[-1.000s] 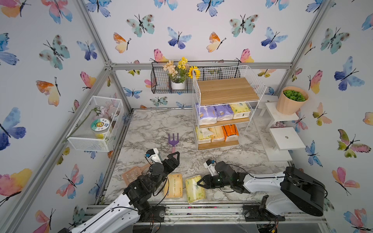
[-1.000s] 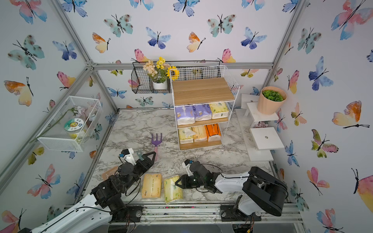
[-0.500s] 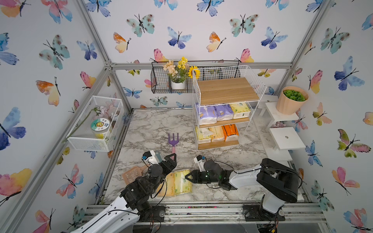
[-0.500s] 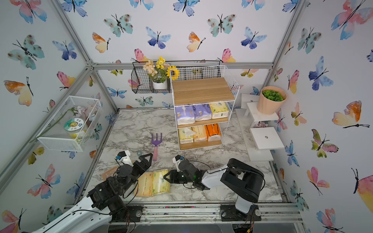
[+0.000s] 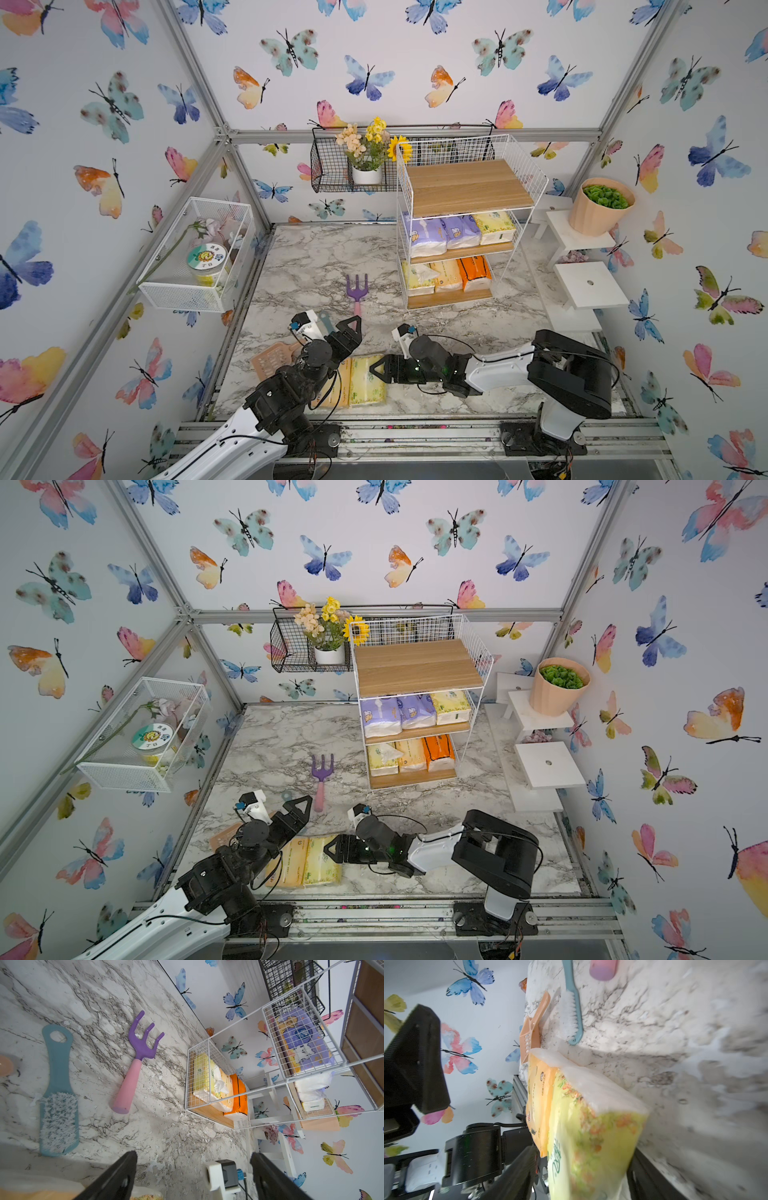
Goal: Remove the tissue boxes from the shelf
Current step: Place the box of tissues at the center of the board, then pick up a box of tissues from the shelf.
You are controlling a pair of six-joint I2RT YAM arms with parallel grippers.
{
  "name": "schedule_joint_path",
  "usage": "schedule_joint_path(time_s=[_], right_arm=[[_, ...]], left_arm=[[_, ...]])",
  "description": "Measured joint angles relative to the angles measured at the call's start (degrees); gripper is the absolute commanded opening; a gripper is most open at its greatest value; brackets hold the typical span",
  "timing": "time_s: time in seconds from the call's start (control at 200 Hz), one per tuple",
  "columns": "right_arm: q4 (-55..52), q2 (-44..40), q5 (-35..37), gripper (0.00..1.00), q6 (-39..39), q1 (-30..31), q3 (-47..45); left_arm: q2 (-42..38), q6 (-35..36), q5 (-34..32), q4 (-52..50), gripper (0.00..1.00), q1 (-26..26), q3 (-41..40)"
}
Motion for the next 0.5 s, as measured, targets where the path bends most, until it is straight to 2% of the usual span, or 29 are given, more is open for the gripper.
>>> schedule_joint_path(time_s=[0.135, 0.36, 0.501], right_arm=[[-12.4, -10.6, 7.5, 0.73, -2.0, 0.0, -0.1], [-28.7, -31.0, 19.6, 0.65, -7.0, 0.0, -0.9], [-36.6, -38.9, 27.8, 0.63, -11.4, 0.0, 4.0]], left_arm=[[0.0, -0.7, 0.0, 0.1, 0.90, 0.0, 0.1], [-1.8, -2.6, 0.6, 4.6, 0.89, 0.0, -1.8], [-1.9, -3.3, 1.7, 7.8, 0.89, 0.0, -3.8]])
